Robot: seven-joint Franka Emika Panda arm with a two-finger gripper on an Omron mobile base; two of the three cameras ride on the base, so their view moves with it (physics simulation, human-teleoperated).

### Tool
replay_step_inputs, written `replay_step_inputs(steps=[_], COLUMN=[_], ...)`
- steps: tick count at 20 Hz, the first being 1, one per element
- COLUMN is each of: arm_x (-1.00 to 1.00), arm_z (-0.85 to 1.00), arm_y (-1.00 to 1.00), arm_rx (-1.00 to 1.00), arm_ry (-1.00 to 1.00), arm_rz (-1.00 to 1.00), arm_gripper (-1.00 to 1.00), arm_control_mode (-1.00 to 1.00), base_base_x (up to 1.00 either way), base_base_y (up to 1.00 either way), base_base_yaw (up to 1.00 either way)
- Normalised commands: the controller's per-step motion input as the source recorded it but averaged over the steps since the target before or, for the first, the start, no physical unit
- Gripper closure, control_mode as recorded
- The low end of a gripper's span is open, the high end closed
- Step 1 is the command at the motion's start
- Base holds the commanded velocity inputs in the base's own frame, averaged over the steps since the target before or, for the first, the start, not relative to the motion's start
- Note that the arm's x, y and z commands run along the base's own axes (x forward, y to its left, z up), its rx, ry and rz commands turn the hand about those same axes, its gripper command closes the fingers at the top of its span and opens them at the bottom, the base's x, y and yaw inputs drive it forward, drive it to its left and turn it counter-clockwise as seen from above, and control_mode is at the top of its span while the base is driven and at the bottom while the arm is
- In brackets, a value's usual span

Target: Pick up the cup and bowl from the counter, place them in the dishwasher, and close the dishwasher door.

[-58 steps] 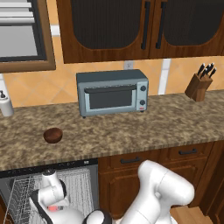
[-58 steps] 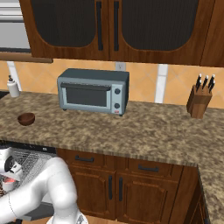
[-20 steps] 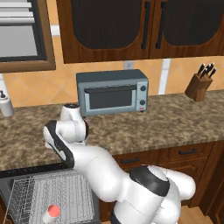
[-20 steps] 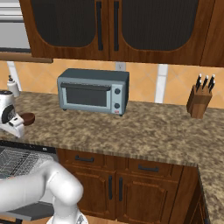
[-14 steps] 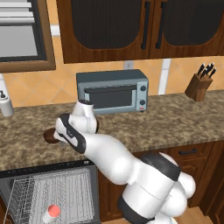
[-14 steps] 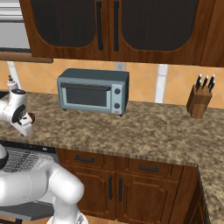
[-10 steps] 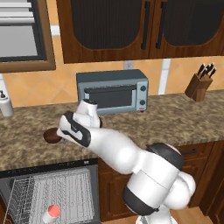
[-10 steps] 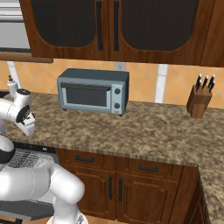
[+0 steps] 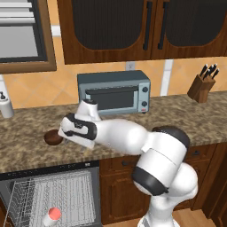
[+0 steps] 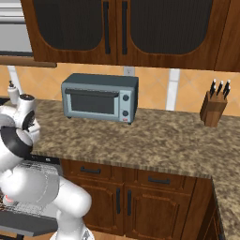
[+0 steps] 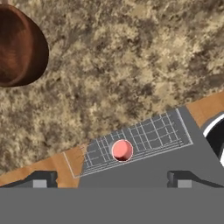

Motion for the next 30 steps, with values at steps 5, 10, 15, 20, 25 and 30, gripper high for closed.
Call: replay_step_inputs(steps=[5,10,15,20,25,30], arm_x=[0.42,0.40,0.36,0.46,0.19,0.17], arm_z=[0.13,0.15,0.00,0.00,-0.18,-0.18], arm_y=[0.03,0.12,0.12,0.14,0.24,0.23], arm_rx=[-0.06,-0.02,0.00,0.00,-0.01,-0.03], arm_ry=[0.00,0.00,0.00,0.00,0.00,0.00], arm_rz=[0.00,0.00,0.00,0.00,0.00,0.00], arm_gripper=[-1.00,-1.00,-1.00,-1.00,-1.00,-1.00], arm_control_mode=[-1.00,-1.00,-1.00,-1.00,-1.00,-1.00], base_base_x=[0.00,0.00,0.00,0.00,0.00,0.00], base_base_y=[0.00,0.00,0.00,0.00,0.00,0.00], base_base_yaw=[0.00,0.00,0.00,0.00,0.00,0.00])
